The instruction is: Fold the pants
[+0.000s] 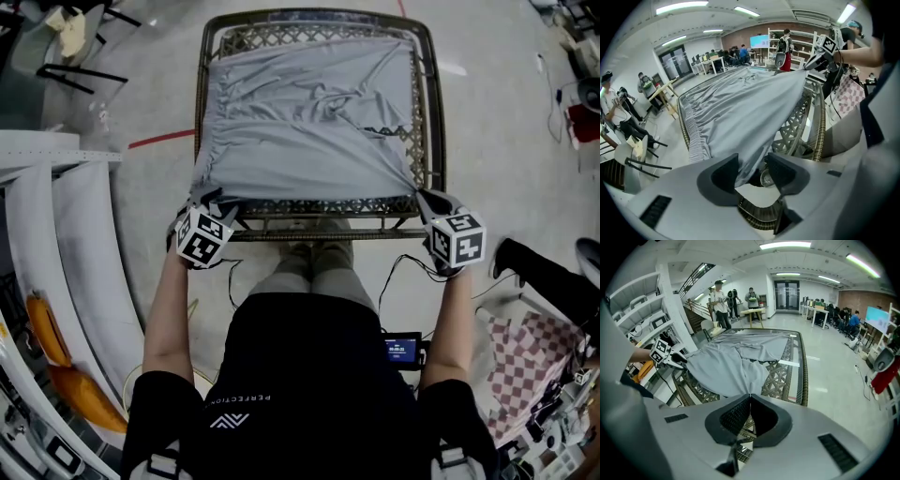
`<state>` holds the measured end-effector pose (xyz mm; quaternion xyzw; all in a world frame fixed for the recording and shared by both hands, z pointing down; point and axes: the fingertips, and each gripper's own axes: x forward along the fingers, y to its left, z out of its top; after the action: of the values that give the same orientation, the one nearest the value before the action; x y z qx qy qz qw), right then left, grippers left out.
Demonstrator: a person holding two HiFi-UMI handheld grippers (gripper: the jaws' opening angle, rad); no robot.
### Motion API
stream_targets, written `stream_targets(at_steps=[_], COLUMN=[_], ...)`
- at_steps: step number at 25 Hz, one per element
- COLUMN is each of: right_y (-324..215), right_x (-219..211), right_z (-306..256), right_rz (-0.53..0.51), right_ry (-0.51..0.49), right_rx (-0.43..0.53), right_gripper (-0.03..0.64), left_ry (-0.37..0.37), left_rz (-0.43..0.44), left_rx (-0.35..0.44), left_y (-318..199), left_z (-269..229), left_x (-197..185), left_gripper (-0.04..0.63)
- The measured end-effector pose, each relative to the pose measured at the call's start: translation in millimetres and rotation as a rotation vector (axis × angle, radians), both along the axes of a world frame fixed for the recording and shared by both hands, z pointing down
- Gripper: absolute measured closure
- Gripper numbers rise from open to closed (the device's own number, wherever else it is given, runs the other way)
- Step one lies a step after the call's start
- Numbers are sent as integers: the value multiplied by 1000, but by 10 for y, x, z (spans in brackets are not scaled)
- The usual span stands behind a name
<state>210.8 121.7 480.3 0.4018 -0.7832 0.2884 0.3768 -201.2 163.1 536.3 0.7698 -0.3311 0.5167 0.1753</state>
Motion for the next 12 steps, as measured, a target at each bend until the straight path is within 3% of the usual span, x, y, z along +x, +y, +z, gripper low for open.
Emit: stream_targets(at_steps=[4, 6, 8, 12], right_y=[-8, -14, -21, -62], right_x=[12, 17, 21, 44], right_z=[16, 25, 28, -7], right_rz=[6, 6, 4, -4], right_ry=[-4, -4, -4, -3], right_rx=[0, -1, 0, 16], right_gripper=[580, 580, 580, 580], left_ry=[25, 0, -13, 39], left_rz=[-12, -33, -30, -80], left_rx=[-35, -20, -16, 8], left_y=[31, -12, -39, -129], left_z=[22, 21, 17, -141], left_x=[30, 2, -3, -3], left_gripper=[452, 578, 578, 581])
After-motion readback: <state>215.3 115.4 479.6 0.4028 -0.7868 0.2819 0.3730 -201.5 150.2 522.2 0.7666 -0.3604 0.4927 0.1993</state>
